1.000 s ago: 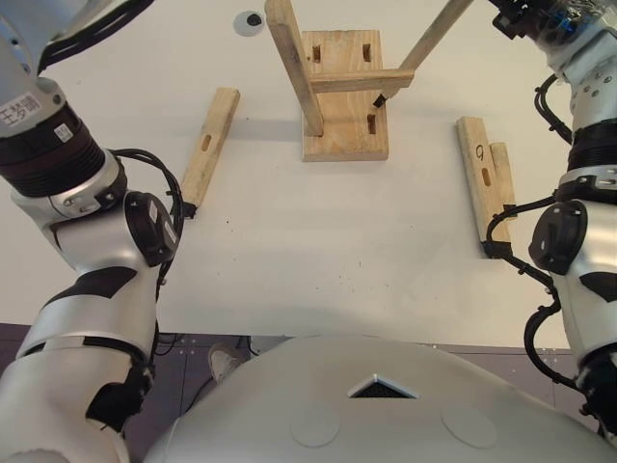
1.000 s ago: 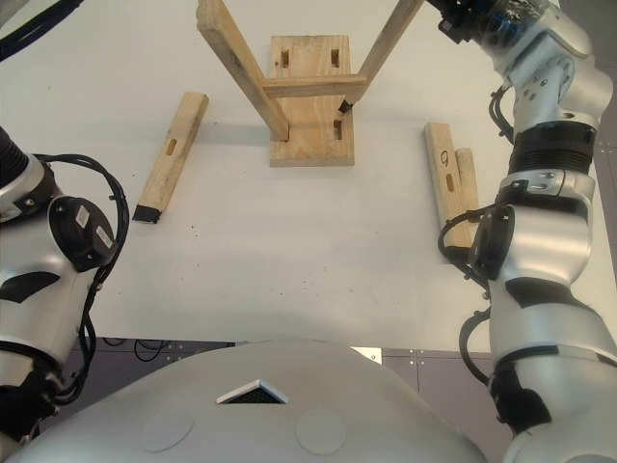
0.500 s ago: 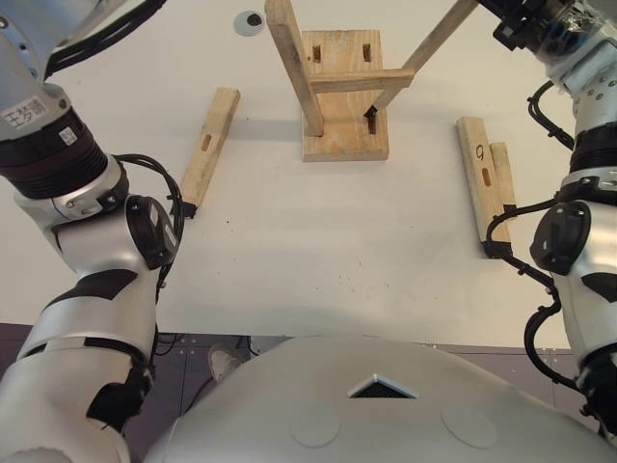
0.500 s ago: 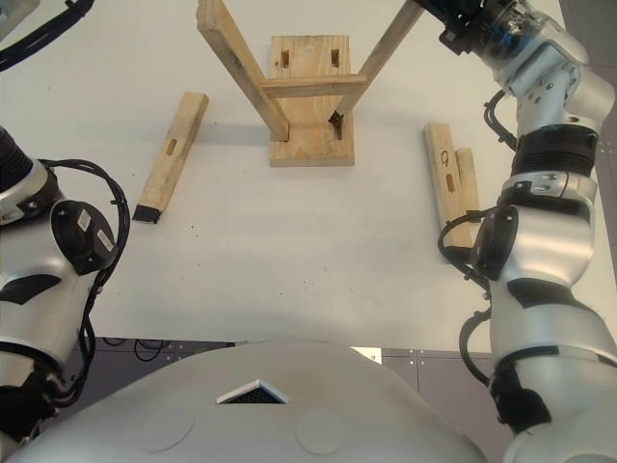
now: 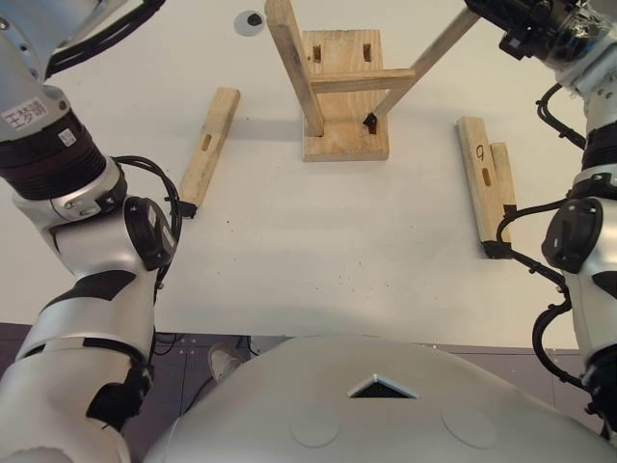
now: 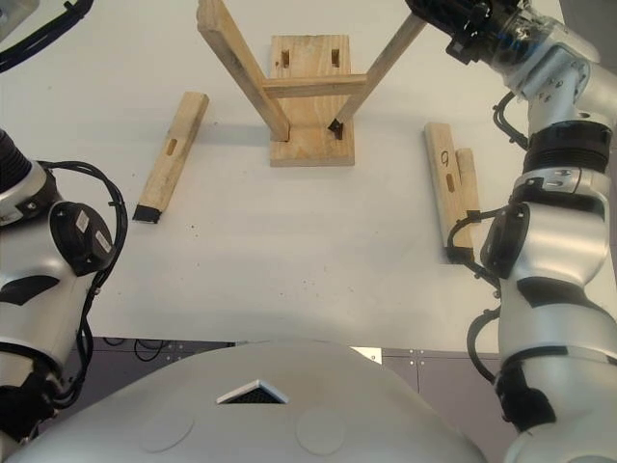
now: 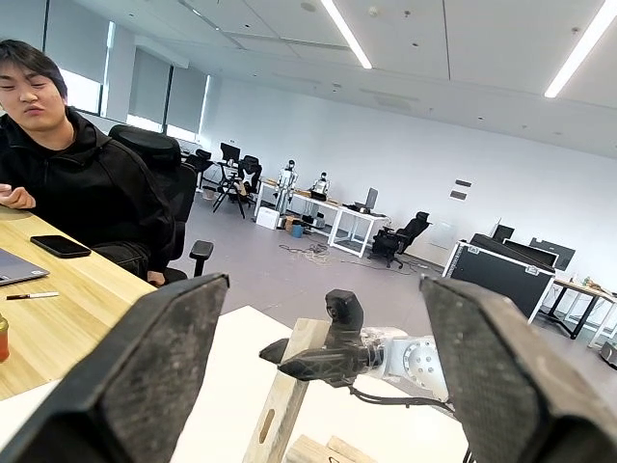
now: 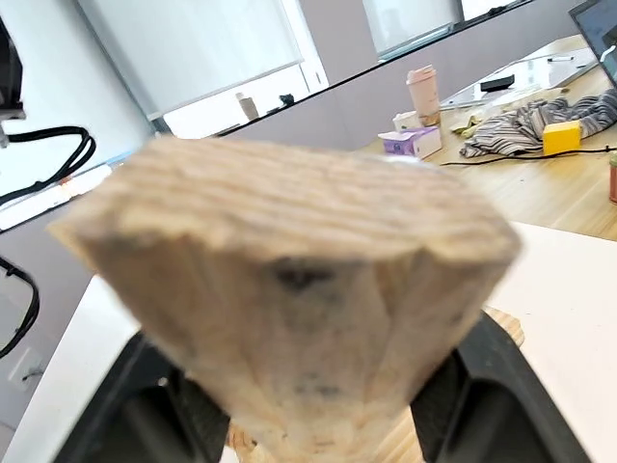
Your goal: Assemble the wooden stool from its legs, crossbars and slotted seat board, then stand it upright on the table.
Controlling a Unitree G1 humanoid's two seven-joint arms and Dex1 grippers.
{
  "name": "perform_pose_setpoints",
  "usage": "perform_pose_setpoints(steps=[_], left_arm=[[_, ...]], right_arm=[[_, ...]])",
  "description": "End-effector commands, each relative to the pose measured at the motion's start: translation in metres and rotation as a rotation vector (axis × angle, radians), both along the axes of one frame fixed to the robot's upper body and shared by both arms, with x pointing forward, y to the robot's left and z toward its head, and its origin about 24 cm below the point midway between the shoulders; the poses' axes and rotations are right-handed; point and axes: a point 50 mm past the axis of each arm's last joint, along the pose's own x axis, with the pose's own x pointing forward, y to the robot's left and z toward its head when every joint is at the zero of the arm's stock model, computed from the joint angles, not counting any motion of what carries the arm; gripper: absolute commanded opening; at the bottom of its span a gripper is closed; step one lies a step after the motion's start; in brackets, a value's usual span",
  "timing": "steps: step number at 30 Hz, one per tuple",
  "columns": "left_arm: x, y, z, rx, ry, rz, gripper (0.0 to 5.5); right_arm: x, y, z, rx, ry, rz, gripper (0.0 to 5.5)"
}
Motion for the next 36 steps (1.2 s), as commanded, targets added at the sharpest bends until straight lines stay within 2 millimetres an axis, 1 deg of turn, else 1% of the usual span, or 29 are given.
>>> perform_pose_setpoints(steps=[1,4,8,11,15,18,23,25,29,30,32,34,36], left_arm=[[0.001,0.004,-0.001,0.009,0.000,0.021,3.66],[0.000,0.004,-0.001,0.011,-0.001,0.021,3.66],[-0.001,0.003,-0.002,0.016,-0.001,0.018,3.66],[-0.002,0.003,-0.004,0.015,0.002,0.019,3.66],[-0.003,0.002,-0.006,0.015,0.008,0.018,3.66],[-0.004,0.002,-0.008,0.026,0.018,0.019,3.66],[-0.002,0.001,-0.005,0.101,0.015,0.022,3.66],[-0.001,-0.002,-0.001,0.122,0.006,0.011,3.66],[0.002,-0.013,0.005,0.167,-0.004,-0.024,3.66],[0.003,-0.017,0.006,0.193,-0.007,-0.032,3.66],[0.001,-0.029,0.009,0.324,-0.065,-0.060,3.66],[-0.004,-0.043,0.010,0.611,-0.216,-0.073,3.66],[-0.008,-0.054,0.005,0.867,-0.356,-0.125,3.66]], right_arm=[[-0.002,-0.009,0.012,-0.156,-0.011,0.060,2.04],[-0.001,-0.008,0.021,-0.222,-0.035,0.111,2.04],[0.001,0.005,0.030,-0.339,-0.074,0.227,2.04],[0.003,0.016,0.034,-0.428,-0.090,0.319,2.04],[0.005,0.019,0.036,-0.501,-0.101,0.365,2.04],[0.004,0.017,0.035,-0.530,-0.112,0.378,2.04],[-0.001,0.017,0.025,-0.572,-0.161,0.399,2.04],[-0.003,0.019,0.023,-0.596,-0.188,0.418,2.04],[-0.007,0.030,0.023,-0.605,-0.242,0.447,2.04],[-0.008,0.033,0.024,-0.604,-0.249,0.451,2.04],[-0.009,0.036,0.026,-0.602,-0.256,0.448,2.04],[-0.007,0.037,0.029,-0.599,-0.251,0.423,2.04],[-0.005,0.037,0.030,-0.599,-0.237,0.396,2.04]])
